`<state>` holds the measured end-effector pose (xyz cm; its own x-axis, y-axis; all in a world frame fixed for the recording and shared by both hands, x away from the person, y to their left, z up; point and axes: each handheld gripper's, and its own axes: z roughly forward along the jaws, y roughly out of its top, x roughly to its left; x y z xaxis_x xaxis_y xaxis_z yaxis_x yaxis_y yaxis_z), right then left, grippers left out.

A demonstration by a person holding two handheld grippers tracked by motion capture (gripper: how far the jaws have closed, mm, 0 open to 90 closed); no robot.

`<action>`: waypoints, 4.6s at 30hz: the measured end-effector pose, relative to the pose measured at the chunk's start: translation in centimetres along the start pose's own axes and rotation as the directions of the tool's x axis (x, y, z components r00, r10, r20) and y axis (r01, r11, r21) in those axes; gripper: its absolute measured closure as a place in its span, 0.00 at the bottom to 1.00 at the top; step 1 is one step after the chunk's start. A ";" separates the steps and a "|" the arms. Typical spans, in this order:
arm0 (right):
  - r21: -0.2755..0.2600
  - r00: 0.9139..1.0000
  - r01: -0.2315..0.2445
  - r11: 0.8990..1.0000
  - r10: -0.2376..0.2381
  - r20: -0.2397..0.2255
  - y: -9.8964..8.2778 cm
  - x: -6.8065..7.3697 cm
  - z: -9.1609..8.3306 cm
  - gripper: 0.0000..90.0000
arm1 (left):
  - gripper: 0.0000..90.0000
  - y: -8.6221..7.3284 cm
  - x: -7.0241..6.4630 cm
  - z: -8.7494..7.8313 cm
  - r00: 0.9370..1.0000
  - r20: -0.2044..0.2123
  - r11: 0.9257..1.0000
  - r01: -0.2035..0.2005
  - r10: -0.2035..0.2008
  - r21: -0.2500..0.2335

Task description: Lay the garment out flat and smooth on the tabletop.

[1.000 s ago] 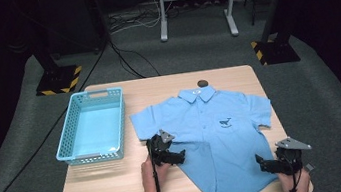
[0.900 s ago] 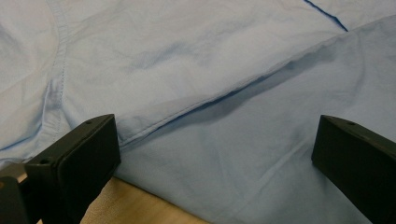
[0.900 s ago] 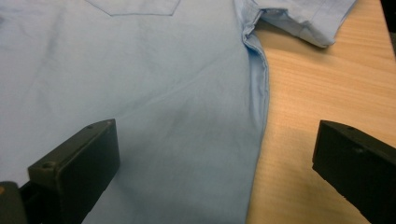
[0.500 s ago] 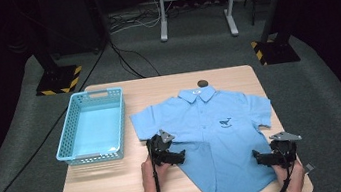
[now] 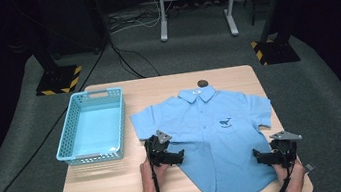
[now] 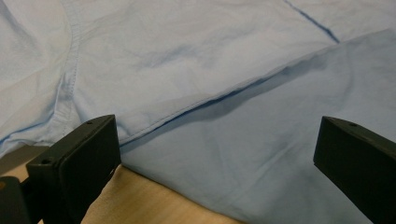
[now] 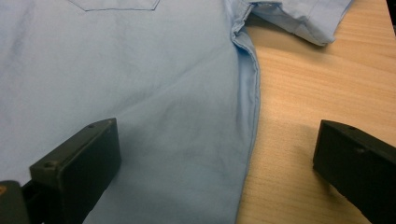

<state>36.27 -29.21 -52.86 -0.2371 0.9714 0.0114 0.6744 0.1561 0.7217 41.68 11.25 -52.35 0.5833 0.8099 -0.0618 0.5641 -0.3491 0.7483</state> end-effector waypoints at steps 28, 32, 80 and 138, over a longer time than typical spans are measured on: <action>-0.003 1.000 0.003 1.000 -0.003 -0.002 0.0 0.0 0.0 0.02 | 0.17 4.1 -8.4 4.9 0.986 0.079 0.985 -0.151 0.145 0.079; -0.003 1.000 0.003 1.000 -0.003 -0.001 0.0 0.0 0.0 0.02 | 0.28 3.7 -8.1 4.5 0.988 0.070 0.988 -0.144 0.140 0.052; -0.004 1.000 0.000 1.000 0.000 0.001 0.0 0.0 0.0 0.02 | 0.97 2.6 -6.9 -2.5 0.986 0.058 0.982 -0.148 0.155 -0.115; -0.004 1.000 0.000 1.000 0.000 0.000 0.0 -0.1 0.0 0.02 | 0.97 -2.3 -5.7 -8.5 0.985 0.017 0.978 -0.166 0.169 -0.125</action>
<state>36.30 -29.27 -52.85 -0.2367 0.9715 0.0112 0.6714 0.1552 0.7247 32.09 11.45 -48.13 0.6801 0.7311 0.0543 0.3823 -0.4169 0.8246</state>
